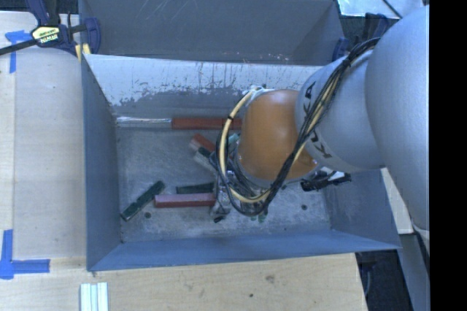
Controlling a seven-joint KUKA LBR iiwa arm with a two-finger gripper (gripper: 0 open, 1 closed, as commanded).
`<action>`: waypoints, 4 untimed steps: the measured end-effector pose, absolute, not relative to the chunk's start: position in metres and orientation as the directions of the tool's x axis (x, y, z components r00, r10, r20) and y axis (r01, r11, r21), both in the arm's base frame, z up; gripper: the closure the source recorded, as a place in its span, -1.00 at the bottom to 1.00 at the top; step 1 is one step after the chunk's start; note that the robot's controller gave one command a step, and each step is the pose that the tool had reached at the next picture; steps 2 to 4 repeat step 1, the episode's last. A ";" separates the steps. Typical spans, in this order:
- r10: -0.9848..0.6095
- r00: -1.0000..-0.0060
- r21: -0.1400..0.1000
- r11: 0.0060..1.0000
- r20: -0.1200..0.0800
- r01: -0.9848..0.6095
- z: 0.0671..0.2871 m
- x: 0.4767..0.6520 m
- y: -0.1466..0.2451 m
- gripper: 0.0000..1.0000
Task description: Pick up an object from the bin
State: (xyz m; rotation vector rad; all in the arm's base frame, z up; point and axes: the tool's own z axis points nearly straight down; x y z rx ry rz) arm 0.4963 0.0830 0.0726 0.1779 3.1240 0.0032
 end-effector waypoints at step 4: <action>0.131 -0.991 0.002 0.991 -0.012 0.131 0.244 0.515 0.054 1.00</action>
Offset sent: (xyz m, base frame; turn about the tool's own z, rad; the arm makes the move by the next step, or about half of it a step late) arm 0.0158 -0.0284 0.1668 0.0163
